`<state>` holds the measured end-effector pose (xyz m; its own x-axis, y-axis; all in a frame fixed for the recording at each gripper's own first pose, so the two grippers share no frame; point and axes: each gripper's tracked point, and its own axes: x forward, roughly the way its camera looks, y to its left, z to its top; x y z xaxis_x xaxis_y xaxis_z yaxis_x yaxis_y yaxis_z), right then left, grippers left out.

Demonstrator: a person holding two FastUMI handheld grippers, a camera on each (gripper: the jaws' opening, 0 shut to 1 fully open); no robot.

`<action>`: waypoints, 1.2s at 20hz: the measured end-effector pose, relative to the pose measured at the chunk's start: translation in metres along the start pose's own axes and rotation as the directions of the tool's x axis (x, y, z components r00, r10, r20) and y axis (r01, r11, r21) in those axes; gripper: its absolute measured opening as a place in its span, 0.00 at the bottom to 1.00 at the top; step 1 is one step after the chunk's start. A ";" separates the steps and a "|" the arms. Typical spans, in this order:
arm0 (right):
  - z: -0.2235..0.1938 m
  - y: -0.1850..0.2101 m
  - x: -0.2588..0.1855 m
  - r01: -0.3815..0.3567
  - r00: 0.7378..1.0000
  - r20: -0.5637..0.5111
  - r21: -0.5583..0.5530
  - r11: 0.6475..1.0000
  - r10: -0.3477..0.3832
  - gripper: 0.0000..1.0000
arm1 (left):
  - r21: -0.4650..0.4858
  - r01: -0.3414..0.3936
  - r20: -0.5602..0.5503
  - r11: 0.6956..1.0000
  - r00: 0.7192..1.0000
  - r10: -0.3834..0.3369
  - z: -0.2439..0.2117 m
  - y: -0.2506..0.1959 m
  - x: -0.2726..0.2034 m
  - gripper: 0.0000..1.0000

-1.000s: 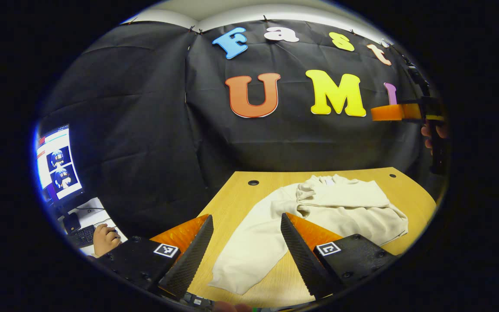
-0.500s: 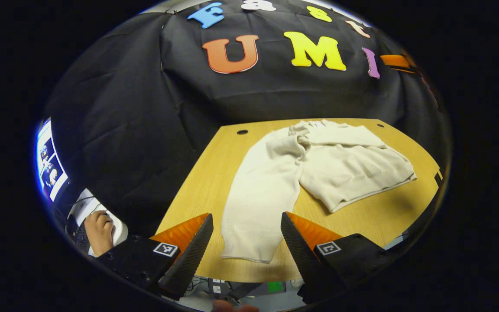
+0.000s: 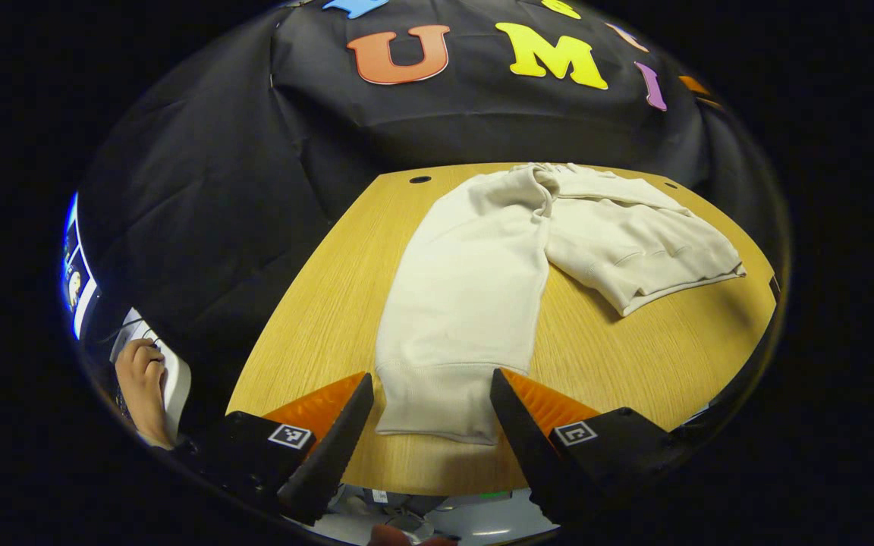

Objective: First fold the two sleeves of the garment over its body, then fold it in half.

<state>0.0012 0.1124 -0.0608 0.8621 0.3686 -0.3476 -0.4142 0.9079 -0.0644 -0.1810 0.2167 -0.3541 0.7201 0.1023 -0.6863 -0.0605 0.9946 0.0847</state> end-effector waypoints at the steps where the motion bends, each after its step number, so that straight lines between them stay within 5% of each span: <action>1: 0.001 0.002 0.001 -0.008 1.000 -0.003 0.002 1.000 0.008 0.84 | -0.056 0.019 -0.019 0.998 1.000 -0.020 -0.004 -0.002 0.001 1.00; 2: 0.001 0.004 0.002 -0.014 1.000 -0.009 0.010 1.000 0.014 0.84 | -0.135 0.039 -0.041 0.990 0.998 -0.045 -0.005 -0.007 0.000 0.99; 3: 0.002 0.004 0.000 -0.021 1.000 -0.014 0.025 0.999 0.021 0.84 | -0.179 0.037 -0.044 0.983 0.998 -0.046 -0.004 -0.007 0.002 0.87; 6: 0.004 0.006 0.002 -0.023 1.000 -0.010 0.055 0.998 0.024 0.84 | -0.163 0.059 -0.066 0.985 0.995 -0.071 -0.004 -0.012 0.005 0.72; 9: 0.003 0.007 0.003 -0.018 1.000 -0.010 0.063 0.998 0.019 0.83 | -0.194 0.087 -0.069 0.977 0.992 -0.102 0.000 -0.018 0.006 0.40; 12: 0.002 0.006 0.004 -0.012 1.000 -0.009 0.069 0.998 0.013 0.84 | -0.272 0.066 -0.087 0.960 0.992 -0.092 0.003 -0.016 0.007 0.20; 13: 0.001 0.006 0.004 -0.007 1.000 -0.009 0.071 0.997 0.008 0.84 | -0.294 0.059 -0.097 0.954 0.991 -0.092 0.003 -0.016 0.007 0.02; 24: 0.000 -0.014 0.004 0.054 0.998 0.004 0.152 0.987 -0.055 0.84 | -0.382 0.116 0.034 0.917 0.993 -0.112 0.081 -0.024 -0.017 0.03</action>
<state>0.0109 0.1015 -0.0610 0.8848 0.3190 -0.3398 -0.3180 0.9462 0.0603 -0.1354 0.1891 -0.2859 0.7454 -0.0104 -0.6665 -0.2356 0.9312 -0.2780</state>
